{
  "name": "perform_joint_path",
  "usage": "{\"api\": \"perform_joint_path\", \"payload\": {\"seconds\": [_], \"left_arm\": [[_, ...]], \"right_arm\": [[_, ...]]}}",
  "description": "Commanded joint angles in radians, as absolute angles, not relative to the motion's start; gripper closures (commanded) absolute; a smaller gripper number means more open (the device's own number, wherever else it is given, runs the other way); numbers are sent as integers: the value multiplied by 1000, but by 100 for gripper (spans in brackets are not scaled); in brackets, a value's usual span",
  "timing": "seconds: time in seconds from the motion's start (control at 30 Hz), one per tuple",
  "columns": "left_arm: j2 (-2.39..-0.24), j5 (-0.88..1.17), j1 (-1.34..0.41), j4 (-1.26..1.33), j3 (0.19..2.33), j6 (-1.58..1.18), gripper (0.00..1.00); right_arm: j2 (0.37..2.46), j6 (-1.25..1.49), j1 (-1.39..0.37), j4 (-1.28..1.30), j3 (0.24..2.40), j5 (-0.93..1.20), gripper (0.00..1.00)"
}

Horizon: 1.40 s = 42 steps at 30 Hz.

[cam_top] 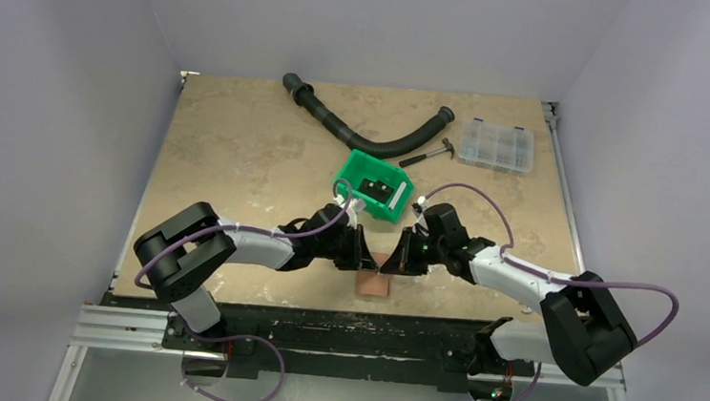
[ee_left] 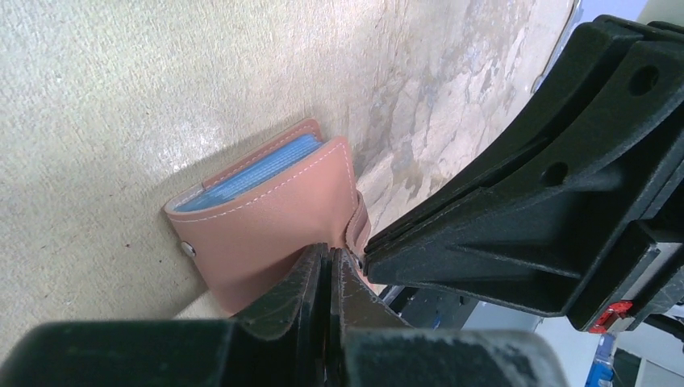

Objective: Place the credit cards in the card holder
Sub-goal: Close the card holder at the corner of the board.

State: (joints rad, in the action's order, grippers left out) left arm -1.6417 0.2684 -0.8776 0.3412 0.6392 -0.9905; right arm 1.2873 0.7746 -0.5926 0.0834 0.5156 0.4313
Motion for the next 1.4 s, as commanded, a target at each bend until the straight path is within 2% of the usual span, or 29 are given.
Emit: {"api": "perform_joint_path", "payload": {"seconds": [0.0, 0.2, 0.33, 0.4, 0.47, 0.7, 1.1, 1.37], "left_arm": [[-1620, 204, -872, 302, 625, -974, 100], [-1570, 196, -871, 271, 645, -951, 100], [-1509, 209, -867, 232, 671, -928, 74], [-1485, 206, -865, 218, 670, -925, 70], [-1483, 198, -865, 204, 666, -922, 74], [-1627, 248, -866, 259, 656, -924, 100], [-1643, 218, -866, 237, 648, -922, 100], [-1643, 222, -867, 254, 631, -934, 100]], "right_arm": [[1301, 797, -592, 37, 515, 456, 100], [1331, 792, -592, 48, 517, 415, 100], [1345, 789, -589, 51, 515, 399, 100], [1351, 788, -590, 45, 515, 405, 100], [1349, 791, -590, 39, 514, 410, 100], [1327, 793, -590, 5, 504, 446, 100], [1373, 769, -589, -40, 500, 455, 100], [1430, 736, -590, 53, 522, 385, 100]]}}
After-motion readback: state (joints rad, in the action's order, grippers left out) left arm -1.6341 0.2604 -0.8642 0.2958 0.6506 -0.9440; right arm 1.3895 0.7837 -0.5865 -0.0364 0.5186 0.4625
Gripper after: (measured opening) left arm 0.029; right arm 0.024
